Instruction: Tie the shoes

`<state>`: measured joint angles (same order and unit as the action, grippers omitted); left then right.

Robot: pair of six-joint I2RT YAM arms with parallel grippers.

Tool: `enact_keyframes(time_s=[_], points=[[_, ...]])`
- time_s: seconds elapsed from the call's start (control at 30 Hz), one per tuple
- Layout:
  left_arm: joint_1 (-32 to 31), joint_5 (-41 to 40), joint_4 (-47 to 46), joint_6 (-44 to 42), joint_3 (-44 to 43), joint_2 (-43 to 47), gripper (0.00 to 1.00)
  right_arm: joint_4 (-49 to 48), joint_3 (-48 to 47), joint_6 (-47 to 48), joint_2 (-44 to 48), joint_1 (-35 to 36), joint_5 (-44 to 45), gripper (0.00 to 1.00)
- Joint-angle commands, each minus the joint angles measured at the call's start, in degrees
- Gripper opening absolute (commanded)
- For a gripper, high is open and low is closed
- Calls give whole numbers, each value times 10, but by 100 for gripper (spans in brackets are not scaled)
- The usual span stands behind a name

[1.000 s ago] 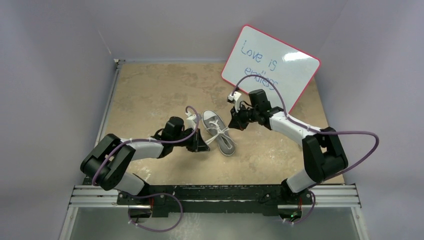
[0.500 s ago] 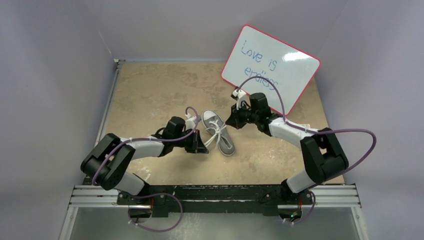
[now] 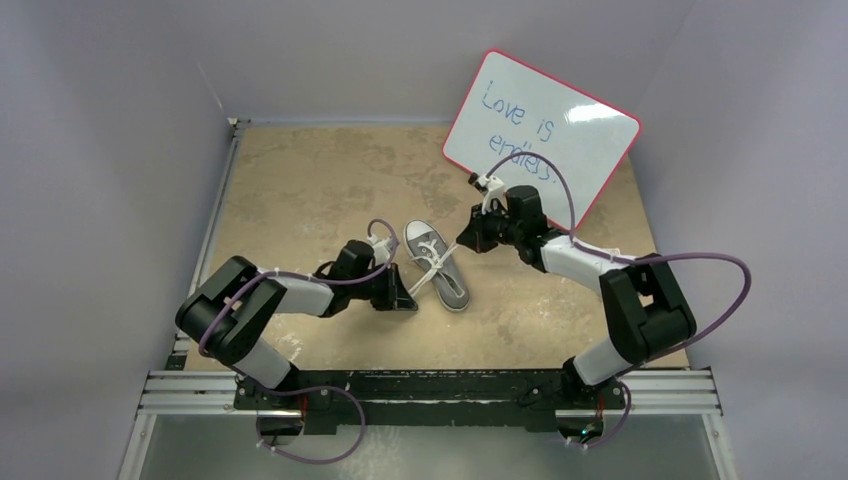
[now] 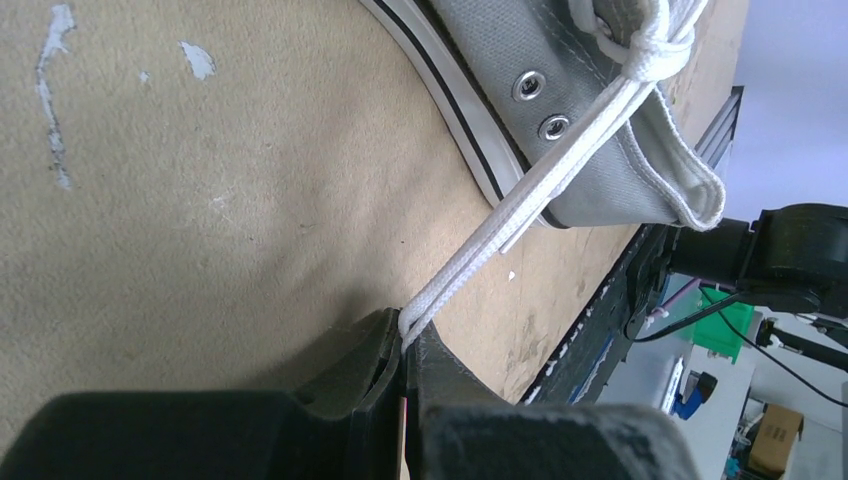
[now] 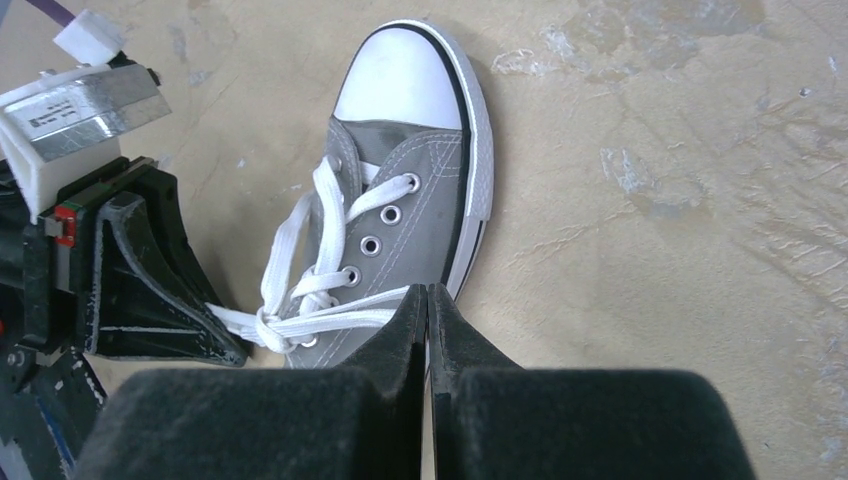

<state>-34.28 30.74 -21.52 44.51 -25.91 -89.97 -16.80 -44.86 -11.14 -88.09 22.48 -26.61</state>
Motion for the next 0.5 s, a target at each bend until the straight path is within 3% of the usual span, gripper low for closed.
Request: enact_keyframes(time_s=[0.0, 0.27, 0.47], points=[[-7, -23, 2, 14, 14, 10, 0, -38, -13, 11, -13, -13, 23, 0], [-25, -45, 21, 22, 49, 30, 0, -45, -28, 25, -42, -18, 21, 0], [-25, -50, 28, 2, 22, 48, 0, -2, -82, 69, -68, -19, -17, 0]])
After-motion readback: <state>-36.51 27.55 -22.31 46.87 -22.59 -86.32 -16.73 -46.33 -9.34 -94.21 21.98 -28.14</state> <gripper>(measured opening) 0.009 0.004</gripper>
